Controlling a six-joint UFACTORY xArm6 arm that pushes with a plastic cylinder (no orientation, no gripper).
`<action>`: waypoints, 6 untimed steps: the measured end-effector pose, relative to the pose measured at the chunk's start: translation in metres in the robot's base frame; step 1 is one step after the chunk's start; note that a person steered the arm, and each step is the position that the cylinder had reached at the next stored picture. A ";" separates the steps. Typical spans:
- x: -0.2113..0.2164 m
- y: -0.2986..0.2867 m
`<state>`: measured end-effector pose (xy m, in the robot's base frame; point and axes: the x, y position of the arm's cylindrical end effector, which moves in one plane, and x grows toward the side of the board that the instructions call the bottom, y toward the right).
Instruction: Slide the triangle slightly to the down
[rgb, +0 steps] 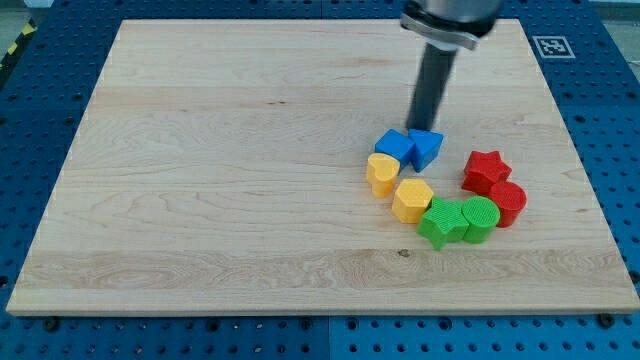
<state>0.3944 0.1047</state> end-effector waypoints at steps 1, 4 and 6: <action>0.006 -0.013; 0.024 -0.003; -0.035 -0.068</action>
